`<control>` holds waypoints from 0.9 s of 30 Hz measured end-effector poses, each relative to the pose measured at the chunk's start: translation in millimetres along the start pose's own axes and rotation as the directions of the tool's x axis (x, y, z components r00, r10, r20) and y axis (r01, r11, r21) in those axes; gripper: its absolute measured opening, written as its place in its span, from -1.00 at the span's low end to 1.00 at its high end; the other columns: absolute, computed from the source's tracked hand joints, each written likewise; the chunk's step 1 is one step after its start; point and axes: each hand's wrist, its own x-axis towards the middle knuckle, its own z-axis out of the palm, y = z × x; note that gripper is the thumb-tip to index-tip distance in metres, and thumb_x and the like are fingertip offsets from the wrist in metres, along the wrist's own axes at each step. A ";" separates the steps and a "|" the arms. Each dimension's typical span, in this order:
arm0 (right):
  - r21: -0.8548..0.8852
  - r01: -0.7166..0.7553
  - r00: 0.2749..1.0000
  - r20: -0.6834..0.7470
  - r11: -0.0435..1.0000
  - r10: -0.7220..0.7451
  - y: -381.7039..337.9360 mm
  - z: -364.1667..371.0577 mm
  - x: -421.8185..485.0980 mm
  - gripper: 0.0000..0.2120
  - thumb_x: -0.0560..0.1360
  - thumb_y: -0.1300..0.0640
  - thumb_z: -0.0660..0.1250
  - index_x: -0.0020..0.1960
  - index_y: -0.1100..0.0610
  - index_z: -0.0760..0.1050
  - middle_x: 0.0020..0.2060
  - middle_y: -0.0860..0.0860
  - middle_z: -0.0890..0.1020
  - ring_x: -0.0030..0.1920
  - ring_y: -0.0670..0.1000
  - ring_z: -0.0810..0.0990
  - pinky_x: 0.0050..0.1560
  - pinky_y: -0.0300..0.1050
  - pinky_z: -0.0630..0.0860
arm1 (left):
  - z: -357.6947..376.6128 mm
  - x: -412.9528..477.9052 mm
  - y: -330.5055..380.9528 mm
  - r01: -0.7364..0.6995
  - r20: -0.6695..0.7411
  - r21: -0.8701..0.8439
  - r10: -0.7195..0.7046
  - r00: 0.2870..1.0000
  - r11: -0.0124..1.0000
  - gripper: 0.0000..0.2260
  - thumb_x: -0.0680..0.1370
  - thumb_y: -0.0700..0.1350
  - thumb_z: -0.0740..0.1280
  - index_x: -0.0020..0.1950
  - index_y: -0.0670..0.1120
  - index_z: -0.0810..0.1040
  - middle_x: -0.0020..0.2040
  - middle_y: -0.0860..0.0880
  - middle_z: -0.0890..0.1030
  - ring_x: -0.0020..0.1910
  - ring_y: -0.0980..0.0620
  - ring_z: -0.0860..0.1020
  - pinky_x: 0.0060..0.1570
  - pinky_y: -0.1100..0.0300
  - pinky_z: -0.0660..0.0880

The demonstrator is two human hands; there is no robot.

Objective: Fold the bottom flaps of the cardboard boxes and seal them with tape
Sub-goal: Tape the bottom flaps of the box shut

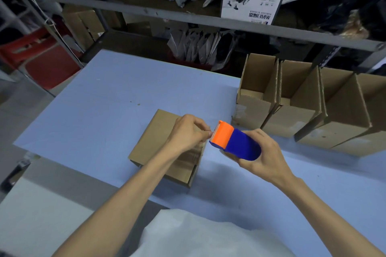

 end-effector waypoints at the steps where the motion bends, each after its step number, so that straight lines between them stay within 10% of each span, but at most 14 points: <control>1: 0.022 0.000 1.000 0.027 1.000 -0.001 0.5 -1.5 0.5 -0.39 0.22 -0.15 0.55 0.18 0.02 0.45 0.00 -0.11 0.57 -0.02 -0.13 0.55 -0.18 -0.37 0.51 | 0.4 -0.2 -0.2 0.030 0.024 -0.047 -0.029 0.999 0.998 -0.94 0.45 -0.22 0.45 -0.23 -0.13 0.66 -0.32 0.02 0.61 -0.37 0.04 0.60 -0.25 0.16 0.59; 8: 0.025 -0.018 0.999 0.050 1.000 0.017 -1.4 -8.4 1.0 -0.38 0.20 -0.47 0.34 0.08 -0.11 0.33 -0.06 -0.19 0.55 -0.11 -0.05 0.56 -0.23 -0.14 0.55 | 5.9 1.0 -6.0 0.144 0.019 -0.055 -0.143 0.990 0.988 -0.87 0.45 -0.25 0.39 -0.24 -0.07 0.67 -0.26 0.01 0.67 -0.29 -0.01 0.67 -0.11 0.04 0.65; 27: -0.126 0.053 0.992 0.122 0.991 -0.038 7.6 -2.7 7.2 -0.45 0.24 -0.29 0.44 0.06 0.04 0.48 -0.15 -0.11 0.60 -0.22 -0.04 0.56 -0.27 -0.14 0.53 | 10.4 14.7 -24.5 0.257 0.048 -0.013 -0.256 0.965 0.966 -0.87 0.33 -0.31 0.28 -0.33 -0.27 0.62 -0.35 -0.19 0.65 -0.38 -0.01 0.59 -0.20 0.08 0.63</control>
